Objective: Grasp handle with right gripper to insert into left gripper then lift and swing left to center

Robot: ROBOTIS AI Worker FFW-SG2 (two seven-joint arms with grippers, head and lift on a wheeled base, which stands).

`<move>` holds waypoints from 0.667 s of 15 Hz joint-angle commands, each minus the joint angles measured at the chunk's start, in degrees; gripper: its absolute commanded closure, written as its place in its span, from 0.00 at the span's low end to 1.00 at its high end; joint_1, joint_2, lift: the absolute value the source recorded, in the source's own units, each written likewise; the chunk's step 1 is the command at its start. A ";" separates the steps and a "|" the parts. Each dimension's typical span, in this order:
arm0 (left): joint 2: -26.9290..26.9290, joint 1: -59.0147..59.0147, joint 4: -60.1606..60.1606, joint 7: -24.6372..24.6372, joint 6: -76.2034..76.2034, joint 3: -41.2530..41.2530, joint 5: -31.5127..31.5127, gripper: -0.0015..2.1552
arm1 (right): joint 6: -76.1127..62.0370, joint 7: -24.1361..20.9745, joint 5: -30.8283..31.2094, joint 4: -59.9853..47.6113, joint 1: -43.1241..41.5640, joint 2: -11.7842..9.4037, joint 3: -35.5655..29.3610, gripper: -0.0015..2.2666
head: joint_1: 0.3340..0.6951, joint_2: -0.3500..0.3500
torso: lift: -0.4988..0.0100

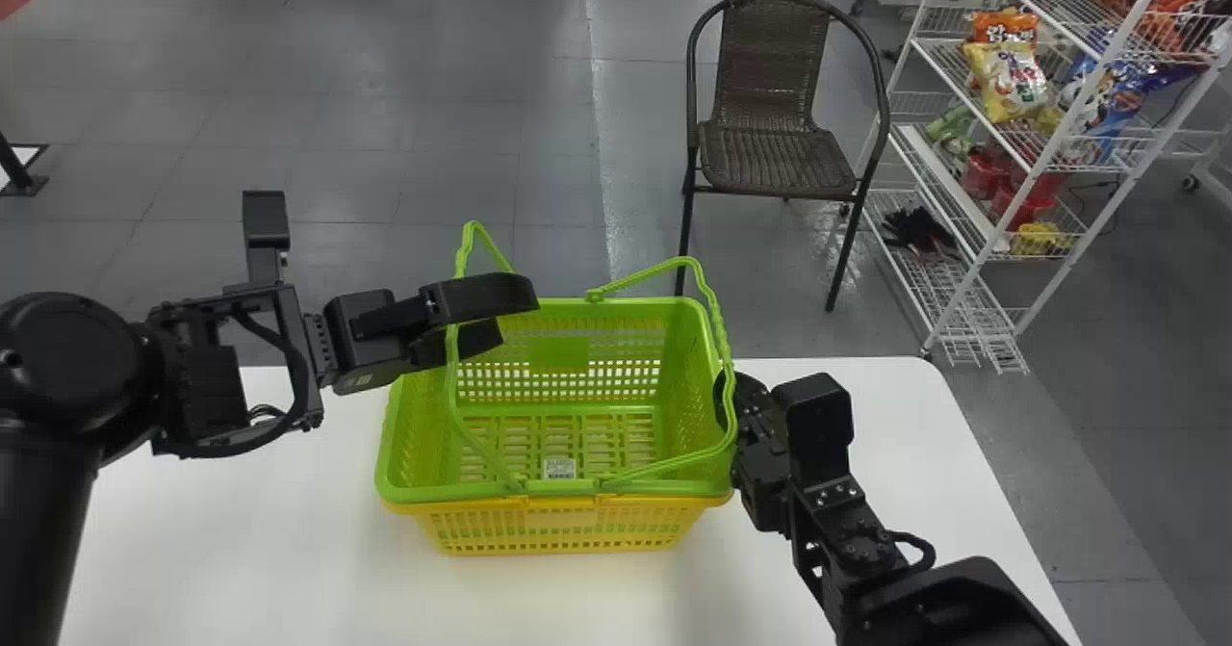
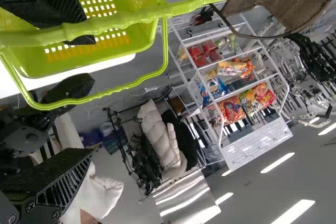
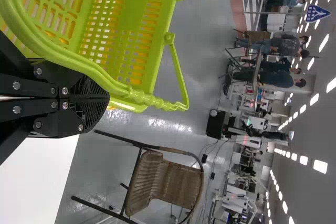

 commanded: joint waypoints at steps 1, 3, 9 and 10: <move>-0.07 -1.15 2.15 -0.30 -2.63 -1.37 -0.68 0.03 | 0.33 -0.11 0.02 -0.13 -0.08 0.10 0.69 0.94 | 1.00 0.38 | 0.98; -0.16 -2.91 5.05 -0.65 -4.57 -2.34 -0.77 0.03 | 0.69 -0.38 0.11 -0.48 -0.17 0.10 1.31 0.94 | 1.00 0.38 | 0.98; -0.69 -4.23 6.89 -0.91 -6.32 -3.83 -1.56 0.03 | 1.21 -0.55 0.46 -1.36 -0.26 0.28 2.80 0.94 | 1.00 0.39 | 0.98; -0.60 -4.23 6.72 -0.91 -6.15 -4.01 -1.56 0.03 | 1.56 -0.55 0.55 -1.45 -0.34 0.28 3.06 0.94 | 1.00 0.39 | 0.98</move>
